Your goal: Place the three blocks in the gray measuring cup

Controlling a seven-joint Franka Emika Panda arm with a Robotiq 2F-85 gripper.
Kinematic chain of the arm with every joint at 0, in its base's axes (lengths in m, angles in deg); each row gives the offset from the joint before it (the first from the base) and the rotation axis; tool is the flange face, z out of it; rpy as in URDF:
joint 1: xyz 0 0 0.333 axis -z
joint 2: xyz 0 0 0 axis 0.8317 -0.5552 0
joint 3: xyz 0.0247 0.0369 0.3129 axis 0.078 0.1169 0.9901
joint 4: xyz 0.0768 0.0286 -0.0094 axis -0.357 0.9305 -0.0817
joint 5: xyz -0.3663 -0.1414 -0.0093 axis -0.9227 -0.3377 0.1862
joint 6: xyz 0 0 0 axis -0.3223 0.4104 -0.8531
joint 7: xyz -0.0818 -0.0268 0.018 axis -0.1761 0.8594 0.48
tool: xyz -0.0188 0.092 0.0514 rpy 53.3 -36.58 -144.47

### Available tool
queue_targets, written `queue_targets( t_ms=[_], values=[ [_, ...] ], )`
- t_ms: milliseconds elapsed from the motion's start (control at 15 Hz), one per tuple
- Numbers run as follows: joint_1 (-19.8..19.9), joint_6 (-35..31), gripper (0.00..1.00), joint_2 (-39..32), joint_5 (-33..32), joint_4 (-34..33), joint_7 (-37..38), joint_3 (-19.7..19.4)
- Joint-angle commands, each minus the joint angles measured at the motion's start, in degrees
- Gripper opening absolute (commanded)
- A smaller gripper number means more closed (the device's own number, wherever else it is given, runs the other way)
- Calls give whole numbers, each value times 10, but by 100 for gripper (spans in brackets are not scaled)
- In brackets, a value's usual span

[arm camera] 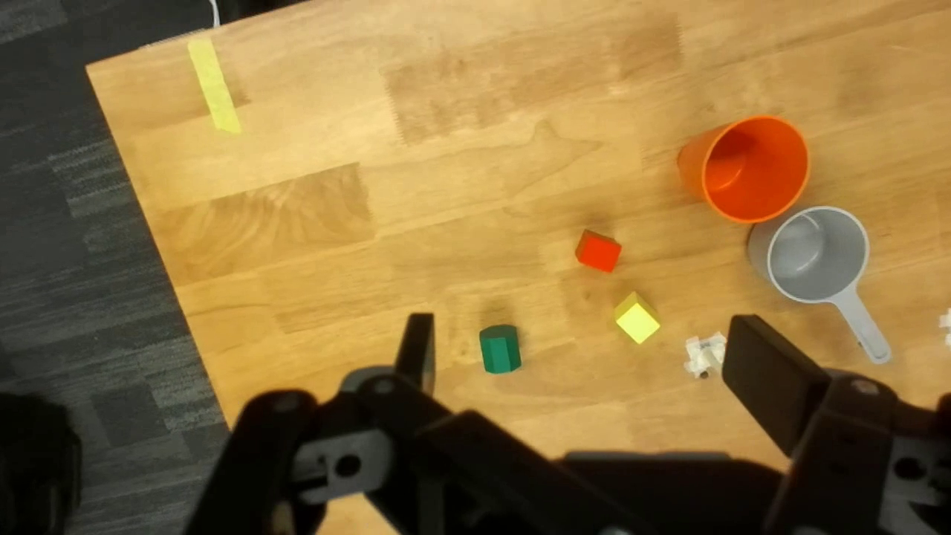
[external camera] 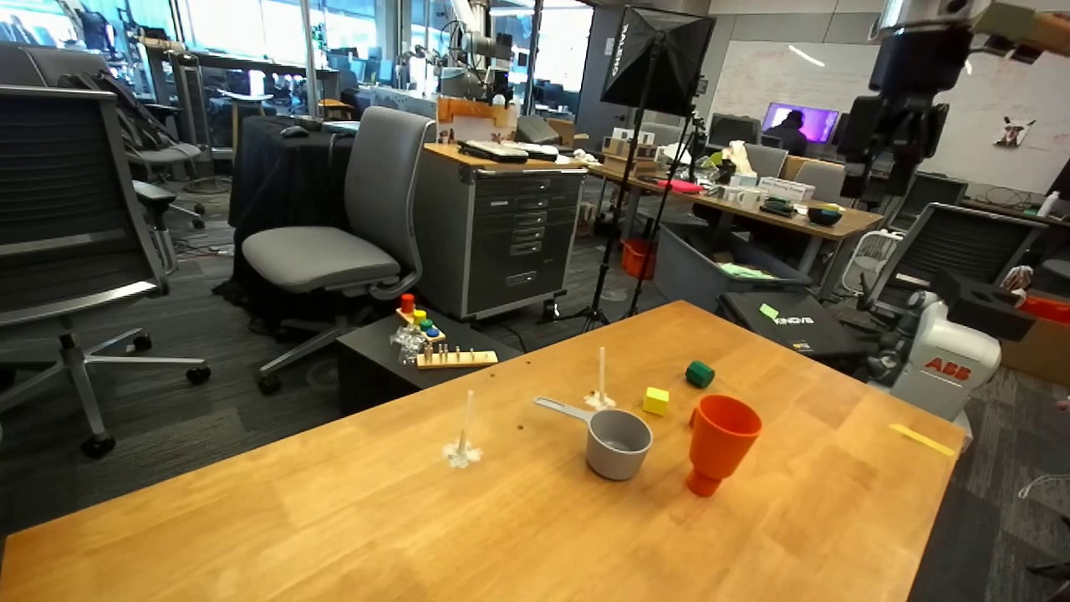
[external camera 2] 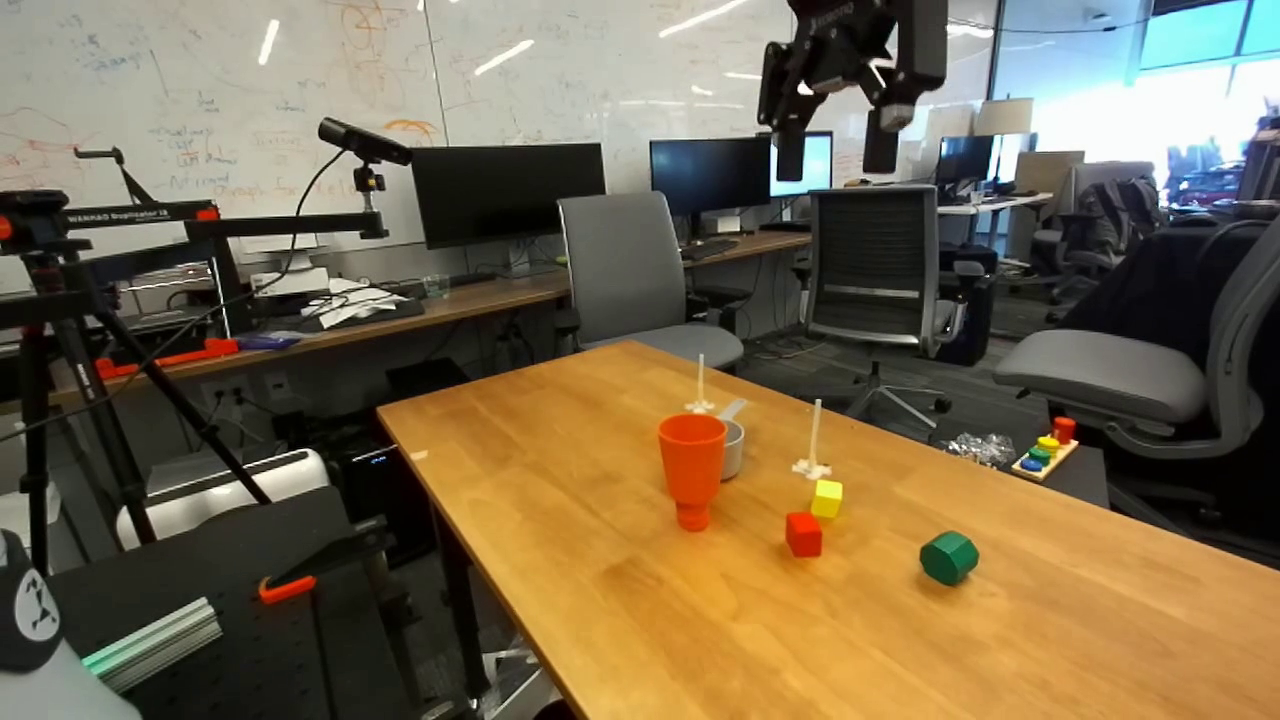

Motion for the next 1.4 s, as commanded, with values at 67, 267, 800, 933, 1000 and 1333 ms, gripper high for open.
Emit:
queue_targets(
  t_ms=[67, 267, 800, 933, 1000, 1333],
  values=[
    [-2, 84, 100, -180, 50, -162, 16, 0],
    [-6, 109, 100, -272, 71, -239, 41, 4],
    [-28, 123, 100, -455, 30, -449, 178, -37],
    [-28, 122, 100, -495, 20, -501, 210, -49],
    [-29, 119, 100, -517, 11, -527, 224, -57],
    [-2, 181, 100, -602, 51, -638, 225, -31]
  ],
)
